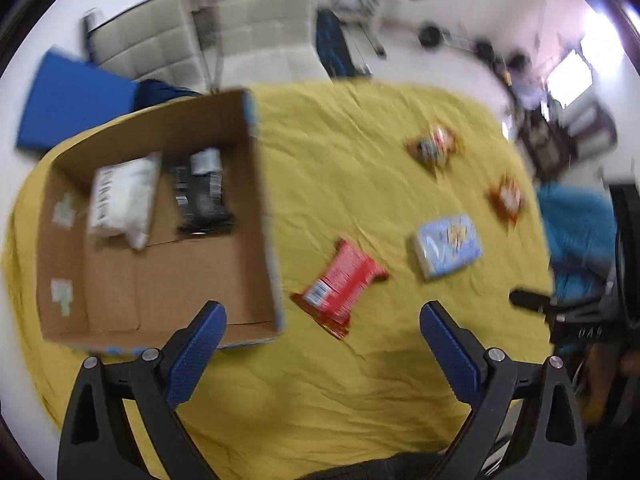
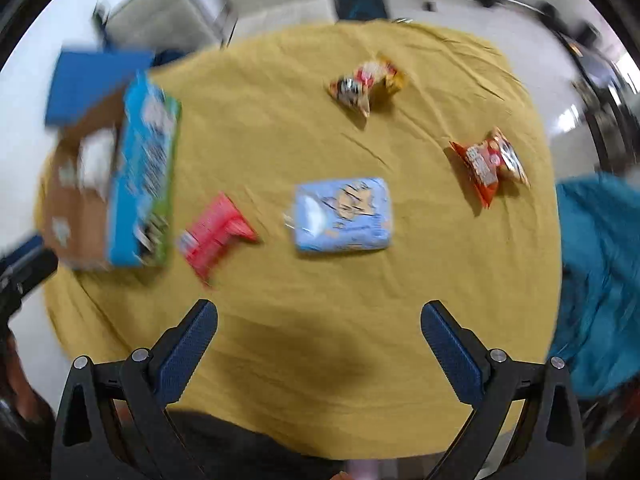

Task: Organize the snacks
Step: 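Grasp the red wrapper with left tool while right tool grasps blue pouch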

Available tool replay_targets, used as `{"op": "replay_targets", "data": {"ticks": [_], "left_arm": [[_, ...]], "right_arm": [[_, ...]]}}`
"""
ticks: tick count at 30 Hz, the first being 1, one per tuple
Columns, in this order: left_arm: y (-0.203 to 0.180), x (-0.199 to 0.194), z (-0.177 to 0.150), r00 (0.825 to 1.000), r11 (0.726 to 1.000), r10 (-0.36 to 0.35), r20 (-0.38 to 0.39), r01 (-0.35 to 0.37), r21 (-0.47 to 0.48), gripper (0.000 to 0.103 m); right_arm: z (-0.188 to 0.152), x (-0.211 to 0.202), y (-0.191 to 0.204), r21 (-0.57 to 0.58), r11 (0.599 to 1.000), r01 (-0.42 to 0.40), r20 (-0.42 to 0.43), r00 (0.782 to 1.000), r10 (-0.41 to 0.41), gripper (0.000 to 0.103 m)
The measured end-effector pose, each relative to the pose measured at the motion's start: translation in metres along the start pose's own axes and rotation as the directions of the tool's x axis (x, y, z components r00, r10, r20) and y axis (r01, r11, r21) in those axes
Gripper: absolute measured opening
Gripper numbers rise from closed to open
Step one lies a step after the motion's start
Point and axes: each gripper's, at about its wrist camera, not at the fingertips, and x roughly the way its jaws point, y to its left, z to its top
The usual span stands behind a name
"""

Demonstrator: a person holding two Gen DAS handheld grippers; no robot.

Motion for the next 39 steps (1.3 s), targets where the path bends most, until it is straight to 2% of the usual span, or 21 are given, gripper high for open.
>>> {"op": "replay_targets", "data": {"ticks": [3, 5, 6, 9, 12, 14, 17, 19, 20, 22, 23, 24, 25, 27, 28, 29, 31, 33, 34, 36, 39], "left_arm": [[-0.029, 0.026, 0.008, 0.996, 0.993, 0.078, -0.038, -0.074, 0.090, 0.099], [-0.034, 0.036, 0.012, 0.992, 0.989, 0.110, -0.056, -0.103, 0.110, 0.099], [-0.039, 0.045, 0.014, 0.988, 0.985, 0.135, -0.074, -0.125, 0.121, 0.099], [-0.037, 0.062, 0.017, 0.978, 0.977, 0.181, -0.101, -0.167, 0.129, 0.099], [-0.039, 0.076, 0.020, 0.968, 0.969, 0.221, -0.117, -0.204, 0.141, 0.099], [-0.037, 0.083, 0.022, 0.962, 0.964, 0.242, -0.128, -0.223, 0.146, 0.099], [-0.036, 0.093, 0.024, 0.953, 0.960, 0.260, -0.158, -0.237, 0.149, 0.099], [-0.036, 0.098, 0.025, 0.948, 0.958, 0.269, -0.169, -0.245, 0.151, 0.099], [-0.036, 0.101, 0.025, 0.947, 0.958, 0.269, -0.177, -0.243, 0.153, 0.099], [-0.036, 0.105, 0.025, 0.946, 0.960, 0.263, -0.190, -0.236, 0.152, 0.099], [-0.037, 0.107, 0.025, 0.947, 0.961, 0.256, -0.194, -0.228, 0.154, 0.099], [-0.039, 0.109, 0.025, 0.948, 0.962, 0.251, -0.198, -0.221, 0.163, 0.099], [-0.040, 0.110, 0.026, 0.947, 0.961, 0.251, -0.199, -0.219, 0.169, 0.099], [-0.045, 0.116, 0.027, 0.947, 0.959, 0.247, -0.205, -0.209, 0.190, 0.099], [-0.047, 0.118, 0.028, 0.946, 0.957, 0.249, -0.206, -0.209, 0.200, 0.099], [-0.051, 0.121, 0.029, 0.944, 0.952, 0.259, -0.205, -0.214, 0.217, 0.099], [-0.055, 0.127, 0.031, 0.941, 0.948, 0.265, -0.210, -0.214, 0.237, 0.099], [-0.059, 0.133, 0.033, 0.940, 0.946, 0.263, -0.219, -0.207, 0.248, 0.099], [-0.063, 0.137, 0.034, 0.939, 0.946, 0.260, -0.227, -0.200, 0.257, 0.099], [-0.069, 0.145, 0.035, 0.934, 0.941, 0.261, -0.242, -0.191, 0.279, 0.099], [-0.077, 0.160, 0.036, 0.924, 0.935, 0.271, -0.271, -0.186, 0.303, 0.099]], "right_arm": [[0.019, 0.026, -0.005, -0.194, 0.978, 0.071, -0.030, 0.996, -0.078, 0.103], [0.029, 0.043, 0.001, -0.341, 0.935, 0.096, -0.044, 0.992, -0.118, 0.103], [0.034, 0.056, 0.008, -0.451, 0.884, 0.120, -0.044, 0.987, -0.156, 0.103], [0.044, 0.087, 0.019, -0.634, 0.755, 0.167, -0.046, 0.967, -0.252, 0.103], [0.051, 0.116, 0.028, -0.764, 0.632, 0.132, -0.082, 0.951, -0.297, 0.103], [0.054, 0.136, 0.033, -0.841, 0.529, 0.112, -0.087, 0.938, -0.336, 0.103], [0.060, 0.157, 0.035, -0.889, 0.452, 0.079, -0.101, 0.927, -0.360, 0.103], [0.065, 0.166, 0.034, -0.896, 0.443, 0.035, -0.133, 0.930, -0.342, 0.103], [0.067, 0.169, 0.034, -0.894, 0.448, 0.015, -0.148, 0.933, -0.327, 0.102], [0.069, 0.174, 0.028, -0.879, 0.474, -0.044, -0.206, 0.933, -0.294, 0.094], [0.069, 0.176, 0.022, -0.870, 0.491, -0.047, -0.216, 0.932, -0.292, 0.082], [0.069, 0.177, 0.018, -0.863, 0.504, -0.036, -0.212, 0.931, -0.297, 0.080], [0.070, 0.175, 0.010, -0.843, 0.537, -0.024, -0.210, 0.934, -0.288, 0.079], [0.077, 0.168, -0.011, -0.750, 0.660, -0.041, -0.256, 0.938, -0.232, 0.068], [0.082, 0.164, -0.025, -0.678, 0.734, -0.039, -0.273, 0.941, -0.201, 0.067], [0.085, 0.161, -0.034, -0.629, 0.777, -0.038, -0.281, 0.943, -0.181, 0.065], [0.088, 0.151, -0.070, -0.454, 0.891, -0.022, -0.288, 0.950, -0.123, 0.065], [0.086, 0.144, -0.103, -0.258, 0.966, -0.018, -0.310, 0.949, -0.065, 0.065], [0.082, 0.142, -0.125, -0.127, 0.992, -0.022, -0.336, 0.942, -0.023, 0.065], [0.073, 0.133, -0.154, 0.056, 0.998, -0.032, -0.340, 0.939, 0.049, 0.065], [0.058, 0.120, -0.181, 0.176, 0.984, -0.020, -0.292, 0.954, 0.071, 0.068]]}}
